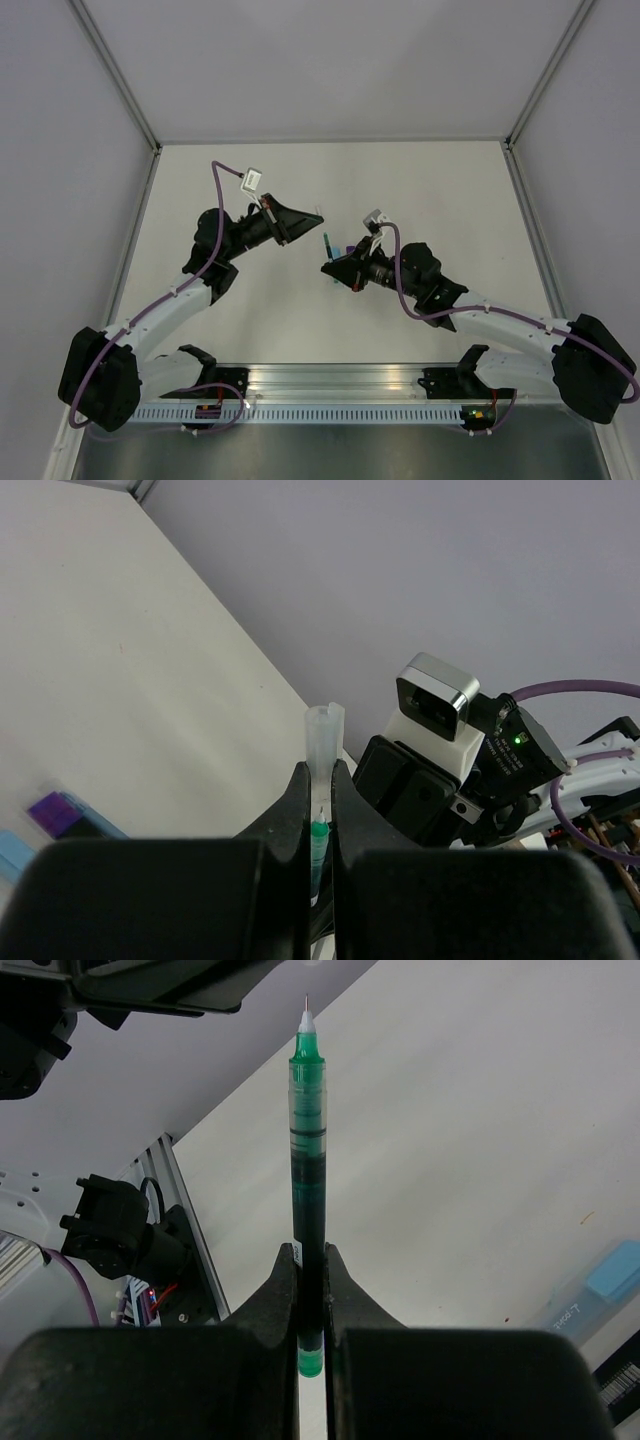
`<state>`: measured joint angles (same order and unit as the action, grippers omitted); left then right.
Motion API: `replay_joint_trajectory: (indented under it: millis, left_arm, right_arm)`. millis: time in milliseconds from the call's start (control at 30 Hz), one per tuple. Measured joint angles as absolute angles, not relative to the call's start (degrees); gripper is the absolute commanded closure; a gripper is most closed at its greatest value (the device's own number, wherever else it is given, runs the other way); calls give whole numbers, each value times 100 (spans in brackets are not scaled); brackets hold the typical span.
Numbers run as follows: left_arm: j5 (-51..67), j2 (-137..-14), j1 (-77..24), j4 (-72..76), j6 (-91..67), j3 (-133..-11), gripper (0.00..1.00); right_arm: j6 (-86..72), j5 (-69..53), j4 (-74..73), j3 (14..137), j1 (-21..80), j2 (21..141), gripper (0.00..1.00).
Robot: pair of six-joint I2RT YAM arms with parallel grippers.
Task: Insert the pens into the pen caps
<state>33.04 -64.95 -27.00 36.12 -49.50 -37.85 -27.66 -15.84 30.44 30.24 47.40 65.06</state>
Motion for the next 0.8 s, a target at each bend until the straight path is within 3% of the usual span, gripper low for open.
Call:
replay_joint_trajectory:
  millis: [800]
  left_arm:
    - [3301,-6648,-3052,3634,-4547,-3785,98]
  right_arm:
    - [-2724,-1017,2882,2891,4737,6114,100]
